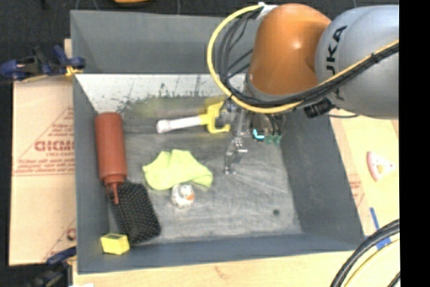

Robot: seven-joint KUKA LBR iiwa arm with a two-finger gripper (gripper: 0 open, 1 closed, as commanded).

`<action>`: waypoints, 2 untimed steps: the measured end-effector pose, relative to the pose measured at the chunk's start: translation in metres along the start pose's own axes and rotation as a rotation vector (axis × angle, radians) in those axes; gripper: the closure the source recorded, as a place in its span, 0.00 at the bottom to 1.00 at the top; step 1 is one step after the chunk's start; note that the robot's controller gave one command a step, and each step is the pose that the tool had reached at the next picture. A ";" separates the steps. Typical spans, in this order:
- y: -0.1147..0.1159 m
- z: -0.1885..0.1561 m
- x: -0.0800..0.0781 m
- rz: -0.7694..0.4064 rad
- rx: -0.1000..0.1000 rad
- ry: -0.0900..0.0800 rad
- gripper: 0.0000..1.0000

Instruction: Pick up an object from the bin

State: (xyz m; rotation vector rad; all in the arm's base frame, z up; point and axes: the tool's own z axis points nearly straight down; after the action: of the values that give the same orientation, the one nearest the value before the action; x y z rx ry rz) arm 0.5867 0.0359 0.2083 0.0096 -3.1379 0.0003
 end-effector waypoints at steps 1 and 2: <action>0.000 -0.005 -0.002 0.000 -0.001 -0.008 0.00; 0.015 0.011 -0.005 -0.089 0.004 -0.014 0.00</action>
Offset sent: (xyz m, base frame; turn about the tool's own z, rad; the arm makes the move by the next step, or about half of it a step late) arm 0.0045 0.0674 -0.0629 -0.3411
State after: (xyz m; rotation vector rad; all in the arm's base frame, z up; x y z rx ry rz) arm 0.5912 0.0511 0.1975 0.1506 -3.1486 0.0059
